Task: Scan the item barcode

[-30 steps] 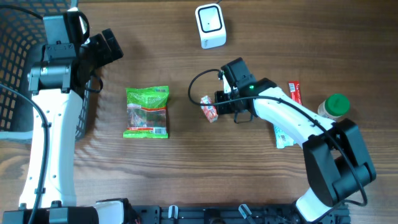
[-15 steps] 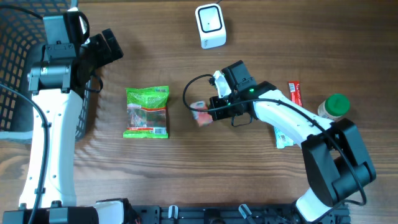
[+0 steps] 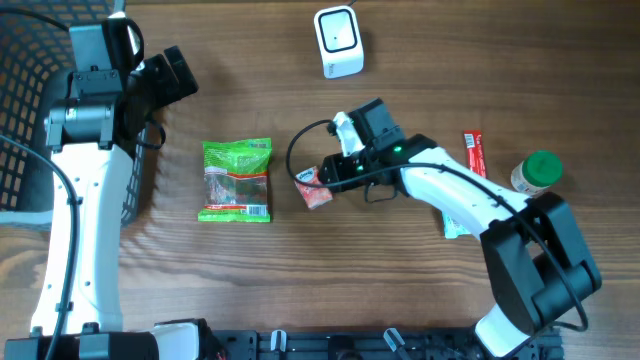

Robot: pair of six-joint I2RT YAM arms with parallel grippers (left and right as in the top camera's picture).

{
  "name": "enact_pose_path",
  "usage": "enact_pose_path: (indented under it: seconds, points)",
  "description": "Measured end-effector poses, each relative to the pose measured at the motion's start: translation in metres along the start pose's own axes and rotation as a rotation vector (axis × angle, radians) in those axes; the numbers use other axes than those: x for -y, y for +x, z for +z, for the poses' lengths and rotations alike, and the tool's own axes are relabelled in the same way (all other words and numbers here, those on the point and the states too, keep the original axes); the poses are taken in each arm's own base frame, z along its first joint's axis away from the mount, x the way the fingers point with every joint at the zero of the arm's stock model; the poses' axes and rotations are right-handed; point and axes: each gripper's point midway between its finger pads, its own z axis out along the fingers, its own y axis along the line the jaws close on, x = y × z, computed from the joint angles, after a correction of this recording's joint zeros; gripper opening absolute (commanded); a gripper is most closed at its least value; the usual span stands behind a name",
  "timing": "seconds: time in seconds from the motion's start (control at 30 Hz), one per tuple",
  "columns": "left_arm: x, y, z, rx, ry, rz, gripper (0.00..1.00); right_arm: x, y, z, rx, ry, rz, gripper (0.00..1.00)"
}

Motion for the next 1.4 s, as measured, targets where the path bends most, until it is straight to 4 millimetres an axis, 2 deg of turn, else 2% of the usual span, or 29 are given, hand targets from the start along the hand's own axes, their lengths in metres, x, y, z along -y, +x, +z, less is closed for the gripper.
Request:
enact_pose_path:
  seconds: [0.13,0.37,0.5,0.6,0.77,0.87,0.93,1.07,1.13,1.17,1.2,1.23,1.27,1.37,1.4]
  points:
    - [0.000,0.000,0.000,0.000,0.000,0.000,1.00,-0.006,0.001,0.004,0.007,0.015,-0.029,0.44]
    - [0.000,0.000,0.000,0.000,0.000,0.000,1.00,-0.001,0.006,0.011,0.025,0.024,-0.028,0.43]
    - [0.000,0.000,0.000,0.000,0.000,0.000,1.00,-0.002,-0.001,0.011,0.052,0.016,-0.026,0.38]
    - [0.000,0.000,0.000,0.000,0.000,0.000,1.00,0.004,0.006,0.022,0.024,0.022,0.001,0.34]
    - [0.000,0.000,0.000,0.000,0.000,0.000,1.00,0.003,0.008,0.024,0.019,0.013,0.003,0.33]
    - [0.000,0.000,0.000,0.000,0.000,0.000,1.00,0.000,0.016,0.033,-0.010,0.011,-0.003,0.28]
    - [0.000,0.000,0.000,0.000,0.000,0.000,1.00,-0.004,0.021,0.040,-0.024,0.007,-0.006,0.04]
    - [0.000,0.000,0.000,0.000,0.000,0.000,1.00,-0.008,0.020,0.037,-0.028,-0.035,0.018,0.04]
    - [0.000,0.000,0.000,0.000,0.000,0.000,1.00,-0.014,0.010,0.019,-0.012,-0.131,0.048,0.04]
    - [0.000,0.000,0.000,0.000,0.000,0.000,1.00,-0.017,-0.002,0.001,0.018,-0.201,0.070,0.04]
    - [0.000,0.000,0.000,0.000,0.000,0.000,1.00,-0.013,-0.020,-0.029,0.083,-0.269,0.098,0.04]
    - [0.000,0.000,0.000,0.000,0.000,0.000,1.00,-0.012,-0.031,-0.051,0.119,-0.343,0.126,0.04]
    - [0.000,0.000,0.000,0.001,0.000,0.000,1.00,-0.011,-0.035,-0.067,0.129,-0.422,0.155,0.04]
    - [0.000,0.000,0.000,0.000,0.000,0.000,1.00,0.009,-0.045,-0.121,0.168,-0.674,0.255,0.04]
    - [0.000,0.000,0.000,0.000,0.000,0.000,1.00,0.008,-0.044,-0.137,0.171,-0.762,0.256,0.04]
